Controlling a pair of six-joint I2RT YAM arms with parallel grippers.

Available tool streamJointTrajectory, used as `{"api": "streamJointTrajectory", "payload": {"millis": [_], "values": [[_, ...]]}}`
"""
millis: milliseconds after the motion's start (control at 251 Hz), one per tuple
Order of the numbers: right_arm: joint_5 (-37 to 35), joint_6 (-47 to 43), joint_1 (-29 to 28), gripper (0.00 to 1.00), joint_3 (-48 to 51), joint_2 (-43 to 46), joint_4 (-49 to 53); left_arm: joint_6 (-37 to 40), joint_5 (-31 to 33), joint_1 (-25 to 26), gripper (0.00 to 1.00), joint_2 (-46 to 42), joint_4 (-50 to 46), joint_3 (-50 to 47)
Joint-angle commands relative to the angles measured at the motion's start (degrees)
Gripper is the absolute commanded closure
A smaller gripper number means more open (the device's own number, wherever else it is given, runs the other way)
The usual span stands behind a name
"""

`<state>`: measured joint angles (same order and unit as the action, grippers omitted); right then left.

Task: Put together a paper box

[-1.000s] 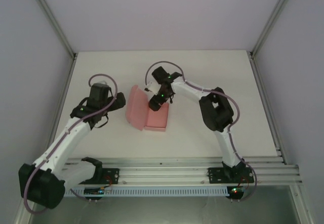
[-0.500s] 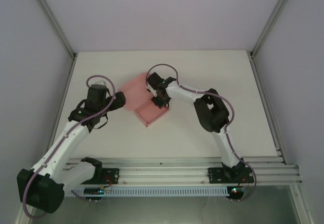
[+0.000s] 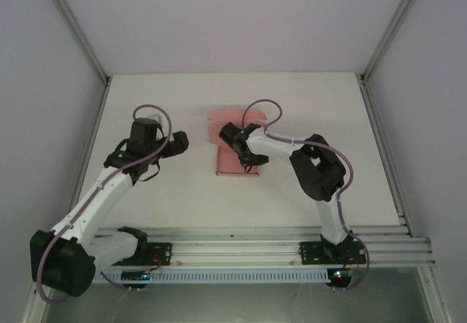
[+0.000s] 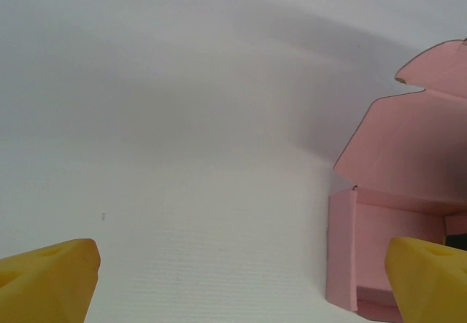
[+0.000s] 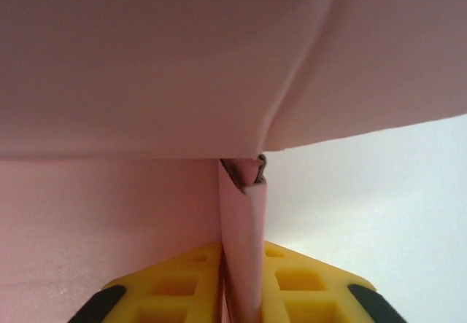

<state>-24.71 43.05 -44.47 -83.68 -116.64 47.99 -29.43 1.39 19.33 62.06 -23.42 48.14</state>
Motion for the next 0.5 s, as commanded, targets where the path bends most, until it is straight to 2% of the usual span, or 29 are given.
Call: {"api": "streamJointTrajectory", "payload": {"millis": [0, 32, 120, 263, 319, 355, 383, 495], "values": [[-1.45, 1.48, 0.32, 0.74, 1.59, 2.39, -0.78, 2.87, -4.82, -0.23, 0.0, 1.83, 2.08, 1.95], [-1.08, 0.77, 0.52, 0.72, 1.56, 2.88, -1.21, 3.63, -5.95, -0.09, 0.01, 2.52, 2.46, 2.05], [-0.35, -2.82, 0.67, 0.59, 1.35, 4.98, -3.34, 5.89, -9.05, -0.08, 0.0, 5.04, 3.68, 3.43], [-0.31, -9.65, 1.33, 0.47, 1.78, 11.84, -6.64, 11.8, -14.92, -0.09, 0.0, 12.41, 1.94, 10.56], [0.37, -12.81, 2.69, 0.31, 2.8, 15.3, -9.02, 16.05, -17.93, -0.08, 0.0, 15.58, 0.57, 13.81], [1.51, -15.93, 3.96, 0.14, 4.16, 17.67, -11.61, 18.31, -19.15, -0.07, 0.0, 17.43, 0.1, 15.79], [3.46, -18.97, 5.23, 0.02, 5.5, 19.38, -13.87, 20.64, -20.13, -0.16, 0.0, 18.82, -0.13, 17.14], [21.68, -31.96, 13.39, 0.01, 9.91, 23.89, -25.37, 29.52, -24.72, -0.17, 0.01, 24.79, -3.21, 23.4]]}}
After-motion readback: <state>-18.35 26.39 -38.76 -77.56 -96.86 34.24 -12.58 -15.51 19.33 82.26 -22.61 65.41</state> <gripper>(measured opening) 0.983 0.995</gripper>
